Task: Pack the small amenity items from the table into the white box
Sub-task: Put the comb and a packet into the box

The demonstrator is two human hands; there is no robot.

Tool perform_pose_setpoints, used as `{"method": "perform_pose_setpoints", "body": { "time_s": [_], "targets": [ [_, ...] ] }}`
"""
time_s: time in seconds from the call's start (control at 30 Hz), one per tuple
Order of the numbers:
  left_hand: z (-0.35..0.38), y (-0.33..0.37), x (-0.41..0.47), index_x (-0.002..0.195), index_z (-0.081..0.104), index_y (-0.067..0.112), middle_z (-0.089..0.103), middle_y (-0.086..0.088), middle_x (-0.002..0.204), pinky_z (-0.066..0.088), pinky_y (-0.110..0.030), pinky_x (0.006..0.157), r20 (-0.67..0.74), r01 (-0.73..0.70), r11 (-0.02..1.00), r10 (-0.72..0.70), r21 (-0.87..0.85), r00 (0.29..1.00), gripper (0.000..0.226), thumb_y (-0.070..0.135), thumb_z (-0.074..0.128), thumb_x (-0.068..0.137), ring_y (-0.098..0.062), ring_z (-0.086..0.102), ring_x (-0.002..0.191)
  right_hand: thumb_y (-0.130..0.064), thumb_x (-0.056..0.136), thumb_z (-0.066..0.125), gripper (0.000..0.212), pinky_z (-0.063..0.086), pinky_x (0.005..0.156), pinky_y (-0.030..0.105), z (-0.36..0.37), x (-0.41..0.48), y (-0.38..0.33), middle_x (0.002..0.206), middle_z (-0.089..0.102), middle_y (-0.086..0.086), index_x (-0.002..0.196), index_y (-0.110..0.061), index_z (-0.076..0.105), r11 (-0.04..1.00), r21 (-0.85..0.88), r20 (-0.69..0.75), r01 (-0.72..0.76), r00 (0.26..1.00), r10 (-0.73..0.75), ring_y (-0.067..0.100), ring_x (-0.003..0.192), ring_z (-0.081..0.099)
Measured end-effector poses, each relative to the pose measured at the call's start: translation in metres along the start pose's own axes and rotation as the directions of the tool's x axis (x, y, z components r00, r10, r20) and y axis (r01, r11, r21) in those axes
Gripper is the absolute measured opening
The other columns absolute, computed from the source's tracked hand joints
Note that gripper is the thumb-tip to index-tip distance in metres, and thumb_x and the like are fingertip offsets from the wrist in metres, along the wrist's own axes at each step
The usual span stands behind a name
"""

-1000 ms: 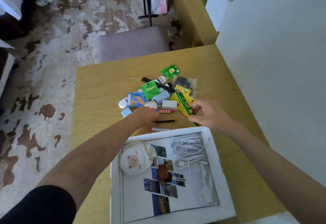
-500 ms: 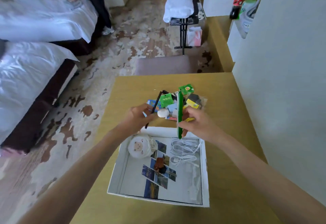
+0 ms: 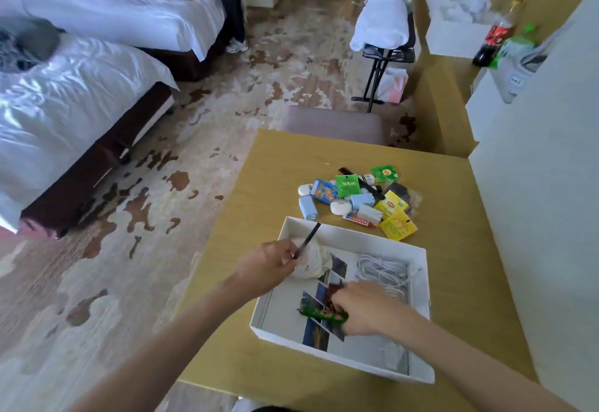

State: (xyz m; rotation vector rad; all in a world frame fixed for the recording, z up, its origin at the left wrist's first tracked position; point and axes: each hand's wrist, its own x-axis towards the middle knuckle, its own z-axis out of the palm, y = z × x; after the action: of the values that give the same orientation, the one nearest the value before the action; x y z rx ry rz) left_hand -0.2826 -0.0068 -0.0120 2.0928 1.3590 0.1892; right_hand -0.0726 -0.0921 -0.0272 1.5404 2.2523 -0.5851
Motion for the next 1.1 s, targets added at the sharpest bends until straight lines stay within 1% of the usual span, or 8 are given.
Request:
{"method": "perform_pose_setpoints", "body": {
  "time_s": [0.13,0.2,0.3,0.47,0.7,0.87,0.97,1.1],
  "targets": [
    [0.004,-0.003,0.004,0.105,0.055,0.025,0.065,0.005,0.103,0.041,-0.029,0.067,0.077,-0.281,0.942,0.272,0.181,0.959,0.017,0.033,0.050,0.090,-0.022,0.062,0.090,-0.021,0.080,0.063,0.017,0.045,0.063,0.032,0.019,0.001,-0.004,0.093,0.064,0.009,0.095,-0.013,0.060,0.991,0.017,-0.055,-0.136,0.989,0.137,0.027,0.084,0.065],
    [0.007,-0.002,0.008,0.106,0.055,0.023,0.064,0.004,0.106,0.043,-0.031,0.071,0.141,-0.423,0.872,0.400,0.245,0.906,0.019,0.031,0.047,0.091,-0.022,0.061,0.094,-0.033,0.084,0.063,0.023,0.044,0.066,0.031,0.023,-0.003,-0.001,0.097,0.064,0.006,0.099,-0.017,0.058,0.969,0.107,-0.092,-0.225,0.968,0.235,0.024,0.088,0.064],
    [0.014,0.005,0.016,0.106,0.057,0.019,0.066,0.000,0.106,0.047,-0.034,0.070,0.269,-0.584,0.756,0.521,0.295,0.810,0.019,0.025,0.047,0.091,-0.024,0.061,0.093,-0.039,0.088,0.055,0.021,0.043,0.065,0.033,0.024,-0.016,0.005,0.091,0.063,0.002,0.084,-0.019,0.049,0.921,0.236,-0.134,-0.308,0.929,0.345,0.022,0.081,0.058],
    [0.035,0.021,0.029,0.111,0.056,0.020,0.067,-0.004,0.100,0.040,-0.033,0.062,0.477,-0.713,0.593,0.536,0.375,0.697,0.023,0.018,0.048,0.089,-0.026,0.064,0.085,-0.031,0.091,0.056,0.013,0.048,0.072,0.031,0.023,-0.041,0.012,0.093,0.065,-0.003,0.089,-0.020,0.060,0.787,0.441,-0.143,-0.431,0.832,0.536,0.015,0.082,0.057],
    [0.067,0.028,0.041,0.112,0.056,0.017,0.066,-0.005,0.107,0.055,-0.040,0.071,0.572,-0.776,0.446,0.524,0.447,0.631,0.023,0.026,0.057,0.091,-0.027,0.067,0.089,-0.038,0.092,0.052,0.024,0.051,0.077,0.031,0.015,-0.047,0.016,0.102,0.067,-0.006,0.110,-0.023,0.059,0.698,0.552,-0.134,-0.457,0.777,0.615,0.015,0.088,0.060],
    [0.063,0.027,0.058,0.114,0.054,0.018,0.064,-0.003,0.110,0.049,-0.037,0.070,0.558,-0.748,0.510,0.503,0.425,0.660,0.030,0.038,0.052,0.091,-0.026,0.064,0.096,-0.041,0.091,0.047,0.025,0.053,0.074,0.034,-0.005,-0.047,0.028,0.098,0.066,-0.008,0.107,-0.027,0.059,0.708,0.628,-0.228,-0.322,0.794,0.563,0.013,0.085,0.062],
    [0.043,0.034,0.064,0.103,0.059,0.023,0.066,0.003,0.105,0.049,-0.033,0.075,0.452,-0.649,0.670,0.483,0.361,0.750,0.023,0.040,0.046,0.094,-0.018,0.063,0.096,-0.039,0.091,0.052,0.016,0.051,0.071,0.026,-0.030,-0.044,0.045,0.094,0.065,-0.013,0.101,-0.030,0.061,0.709,0.679,-0.314,-0.190,0.798,0.514,0.007,0.084,0.061],
    [0.014,0.045,0.082,0.094,0.060,0.028,0.067,0.010,0.096,0.045,-0.029,0.067,0.214,-0.422,0.866,0.374,0.268,0.903,0.017,0.039,0.046,0.093,-0.013,0.062,0.086,-0.025,0.090,0.064,0.018,0.046,0.060,0.018,-0.056,-0.034,0.074,0.079,0.065,-0.007,0.105,-0.018,0.066,0.682,0.729,-0.454,0.053,0.783,0.425,0.010,0.070,0.059]
  ]
}}
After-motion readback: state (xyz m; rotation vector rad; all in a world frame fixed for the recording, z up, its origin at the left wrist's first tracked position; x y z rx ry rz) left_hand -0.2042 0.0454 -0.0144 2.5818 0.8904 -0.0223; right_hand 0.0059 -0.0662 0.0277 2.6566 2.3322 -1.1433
